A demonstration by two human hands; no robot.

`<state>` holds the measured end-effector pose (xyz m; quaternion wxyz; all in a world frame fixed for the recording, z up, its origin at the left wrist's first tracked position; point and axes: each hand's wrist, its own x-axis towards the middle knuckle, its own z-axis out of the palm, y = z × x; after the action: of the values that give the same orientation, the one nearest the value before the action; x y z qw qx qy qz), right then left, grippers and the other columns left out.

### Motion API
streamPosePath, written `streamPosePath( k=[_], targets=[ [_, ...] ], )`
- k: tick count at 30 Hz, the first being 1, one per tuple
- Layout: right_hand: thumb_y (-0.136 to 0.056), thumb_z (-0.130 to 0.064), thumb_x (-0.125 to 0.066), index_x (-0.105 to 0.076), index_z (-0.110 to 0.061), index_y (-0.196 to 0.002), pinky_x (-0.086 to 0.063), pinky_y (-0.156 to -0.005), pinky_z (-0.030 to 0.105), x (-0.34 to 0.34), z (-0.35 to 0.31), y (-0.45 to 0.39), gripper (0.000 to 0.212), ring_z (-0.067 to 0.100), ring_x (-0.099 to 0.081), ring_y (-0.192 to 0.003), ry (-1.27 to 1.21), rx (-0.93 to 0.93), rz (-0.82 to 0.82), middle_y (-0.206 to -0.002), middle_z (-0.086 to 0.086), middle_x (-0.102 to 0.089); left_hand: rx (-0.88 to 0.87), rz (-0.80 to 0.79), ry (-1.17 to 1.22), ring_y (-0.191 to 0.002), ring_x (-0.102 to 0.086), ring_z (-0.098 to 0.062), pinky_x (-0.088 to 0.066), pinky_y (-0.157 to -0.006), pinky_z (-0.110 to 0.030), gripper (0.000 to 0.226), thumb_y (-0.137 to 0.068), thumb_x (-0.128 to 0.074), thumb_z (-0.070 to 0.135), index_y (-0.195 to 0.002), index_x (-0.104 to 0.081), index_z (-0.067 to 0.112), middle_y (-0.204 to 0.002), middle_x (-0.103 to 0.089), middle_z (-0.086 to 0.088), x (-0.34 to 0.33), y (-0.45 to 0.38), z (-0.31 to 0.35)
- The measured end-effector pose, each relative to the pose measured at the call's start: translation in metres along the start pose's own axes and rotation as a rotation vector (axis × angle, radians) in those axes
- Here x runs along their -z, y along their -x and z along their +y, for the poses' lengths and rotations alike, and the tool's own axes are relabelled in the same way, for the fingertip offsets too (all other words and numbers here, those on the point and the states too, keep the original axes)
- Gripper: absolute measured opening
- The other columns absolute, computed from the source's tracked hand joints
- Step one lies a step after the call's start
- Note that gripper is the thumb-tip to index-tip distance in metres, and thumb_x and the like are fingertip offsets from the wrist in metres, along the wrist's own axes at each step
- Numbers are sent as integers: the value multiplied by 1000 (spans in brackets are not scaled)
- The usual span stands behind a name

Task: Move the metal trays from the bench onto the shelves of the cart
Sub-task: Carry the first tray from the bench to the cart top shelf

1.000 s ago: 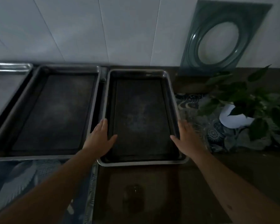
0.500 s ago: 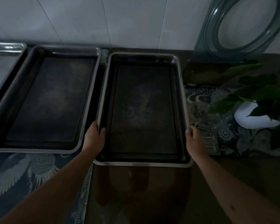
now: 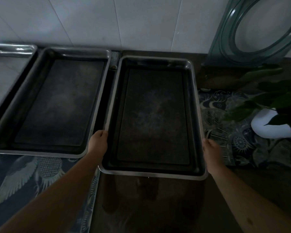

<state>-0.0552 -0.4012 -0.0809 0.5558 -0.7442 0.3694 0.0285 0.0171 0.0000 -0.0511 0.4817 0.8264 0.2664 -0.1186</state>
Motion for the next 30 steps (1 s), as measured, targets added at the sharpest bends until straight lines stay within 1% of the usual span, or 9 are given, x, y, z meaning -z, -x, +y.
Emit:
streamPosePath(
  k=[3, 5, 10, 15, 17, 19, 23, 27, 30],
  targets=[
    [-101, -34, -48, -64, -3, -98, -39, -68, 40, 8, -4, 11, 35, 27, -54, -75, -9, -19, -21, -87, 20, -59, 0, -11, 26, -88, -67, -24, -53, -71, -39, 26, -101, -49, 39, -94, -69, 23, -92, -70, -5, 7, 13, -2],
    [-100, -36, -48, -67, -9, -95, -40, -66, 39, 14, -11, 20, 33, 26, -55, -73, 14, 0, -23, -85, 18, -60, -13, 4, 45, -84, -67, -22, -49, -64, -35, 26, -101, -50, 39, -91, -69, 25, -89, -71, -4, 11, 26, -3],
    [-99, -42, -49, -67, -9, -88, -40, -62, 39, 23, -32, 51, 39, 26, -54, -67, 73, 95, -9, -77, 18, -58, -23, 33, 127, -86, -67, -24, -52, -68, -37, 28, -102, -52, 38, -92, -71, 19, -89, -71, -6, 35, 58, -4],
    [-100, -40, -47, -64, -12, -77, -35, -51, 29, 12, -52, 87, 40, 21, -52, -58, 141, 223, -20, -64, 6, -57, -23, 135, 169, -83, -68, -29, -55, -73, -47, 30, -101, -52, 38, -88, -70, 19, -86, -72, -11, 83, 93, -14],
    [-101, -38, -47, -60, -7, -78, -33, -54, 32, -2, -65, 100, 40, 22, -48, -59, 130, 237, -74, -67, 12, -52, -6, 161, 198, -85, -69, -31, -57, -79, -52, 30, -101, -52, 37, -89, -71, 18, -88, -72, -12, 108, 105, -22],
    [-100, -38, -47, -60, -6, -80, -34, -57, 33, -22, -78, 113, 40, 25, -48, -60, 144, 258, -111, -69, 14, -51, 24, 186, 249, -86, -70, -33, -57, -79, -51, 30, -101, -52, 37, -91, -72, 16, -89, -73, -14, 136, 116, -33],
    [-99, -39, -47, -60, -14, -76, -34, -53, 31, -73, -100, 147, 37, 22, -44, -55, 228, 352, -157, -59, 6, -46, 68, 274, 313, -74, -64, -35, -54, -66, -46, 33, -101, -53, 36, -89, -71, 11, -82, -70, -18, 197, 141, -64],
    [-98, -35, -49, -54, -13, -70, -32, -55, 34, -138, -124, 191, 36, 20, -39, -54, 264, 395, -275, -56, 4, -39, 153, 419, 404, -75, -69, -32, -59, -74, -53, 27, -97, -58, 35, -85, -74, 17, -83, -73, -16, 264, 167, -110],
    [-98, -36, -48, -58, -13, -73, -35, -56, 34, -194, -140, 234, 36, 22, -46, -56, 316, 475, -362, -59, 6, -46, 171, 519, 473, -70, -66, -27, -59, -71, -49, 24, -97, -61, 31, -84, -74, 15, -84, -73, -19, 316, 189, -149]
  ],
)
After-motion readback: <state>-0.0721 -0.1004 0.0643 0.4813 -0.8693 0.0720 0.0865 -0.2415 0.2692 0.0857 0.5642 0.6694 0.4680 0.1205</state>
